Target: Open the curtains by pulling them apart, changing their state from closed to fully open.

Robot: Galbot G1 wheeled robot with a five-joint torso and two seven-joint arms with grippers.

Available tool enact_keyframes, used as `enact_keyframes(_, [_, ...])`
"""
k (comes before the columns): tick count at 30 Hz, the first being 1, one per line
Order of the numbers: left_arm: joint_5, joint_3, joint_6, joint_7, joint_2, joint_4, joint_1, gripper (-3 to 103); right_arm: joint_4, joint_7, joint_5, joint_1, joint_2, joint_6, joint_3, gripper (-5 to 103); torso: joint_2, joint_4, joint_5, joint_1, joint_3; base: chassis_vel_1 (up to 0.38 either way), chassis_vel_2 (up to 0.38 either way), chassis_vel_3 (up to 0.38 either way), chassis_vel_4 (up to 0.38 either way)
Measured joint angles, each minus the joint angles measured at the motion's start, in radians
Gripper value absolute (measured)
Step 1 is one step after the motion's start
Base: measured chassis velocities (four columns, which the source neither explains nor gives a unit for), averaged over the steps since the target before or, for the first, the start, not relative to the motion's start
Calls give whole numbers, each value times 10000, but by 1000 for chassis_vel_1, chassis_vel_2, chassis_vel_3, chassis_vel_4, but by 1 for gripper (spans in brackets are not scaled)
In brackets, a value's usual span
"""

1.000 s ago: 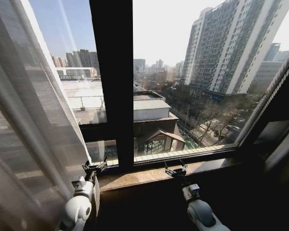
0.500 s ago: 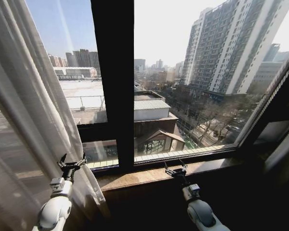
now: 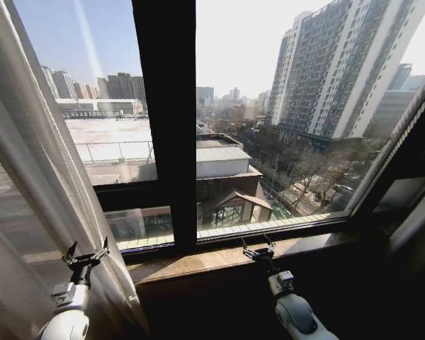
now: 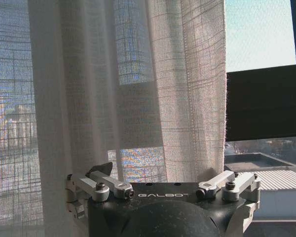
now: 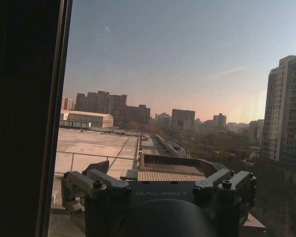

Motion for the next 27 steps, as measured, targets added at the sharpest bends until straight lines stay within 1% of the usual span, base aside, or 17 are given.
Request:
enact_keyframes(1, [0, 0, 0, 0, 0, 0, 0, 100, 0, 0, 0, 0, 0, 0, 0, 100, 0, 0, 0, 0, 0, 0, 0, 0, 0])
enact_keyframes(4, [93, -62, -10, -337, -127, -133, 356, 100, 0, 0, 0, 0, 0, 0, 0, 100, 0, 4, 0, 0, 1, 0, 0, 0, 0])
enact_keyframes(9, [-6, -174, -166, -408, -38, 326, 142, 100, -1, 1, 0, 0, 0, 0, 1, 100, 0, 2, 0, -1, 0, 0, 0, 0, 0])
enact_keyframes(11, [-336, -188, -197, -217, 157, 573, -122, 100, -1, 1, 0, 0, 0, 0, 0, 100, 0, 2, 1, 0, 0, 0, 0, 0, 0])
enact_keyframes(14, [-911, -11, -280, 355, 479, 864, -605, 100, -1, 0, 0, 0, 0, 0, 0, 100, 0, 0, 0, 0, 0, 0, 0, 0, 0])
enact_keyframes(16, [-1002, 40, -280, 422, 521, 872, -669, 100, -1, 1, 0, 0, 0, 0, 0, 100, 0, 0, 0, 0, 1, 0, 0, 0, 0])
enact_keyframes(17, [-1142, 130, -261, 558, 568, 864, -779, 101, -1, 1, 0, 0, 0, 0, 0, 100, 0, -1, 0, 1, 1, 0, 0, 0, 0])
enact_keyframes(19, [-1209, 181, -119, 667, 558, 764, -858, 91, -1, 0, 0, -1, 0, 0, 0, 100, 0, 0, 1, 0, 1, 0, 0, 0, 0])
enact_keyframes(20, [-1209, 181, -119, 667, 558, 764, -858, 91, -1, 0, 0, -1, 0, 0, 0, 100, 0, 0, 1, 0, 1, 0, 0, 0, 0])
enact_keyframes(21, [-1222, 177, -75, 683, 532, 723, -883, 85, -1, 1, 0, 0, 0, 0, 0, 100, 0, 0, 2, 0, 1, 0, 0, 0, 0])
enact_keyframes(22, [-1226, 159, -56, 701, 514, 710, -895, 85, -1, 0, 0, 0, 0, 0, 0, 100, 0, 0, 2, 0, 0, 0, 0, 0, 0])
enact_keyframes(24, [-1243, 93, -23, 730, 500, 708, -913, 75, -1, 0, 0, 0, 0, 0, 0, 100, 0, 1, 1, 0, 1, 0, 0, 0, 0])
enact_keyframes(25, [-1243, 93, -23, 730, 500, 708, -913, 75, -1, 0, 0, 0, 0, 0, 0, 100, 0, 1, 1, 0, 1, 0, 0, 0, 0])
enact_keyframes(27, [-1288, 40, -15, 810, 507, 767, -937, 64, -1, 1, 0, 0, -1, 0, 0, 100, 0, 2, 1, 0, 1, 0, 0, 0, 0])
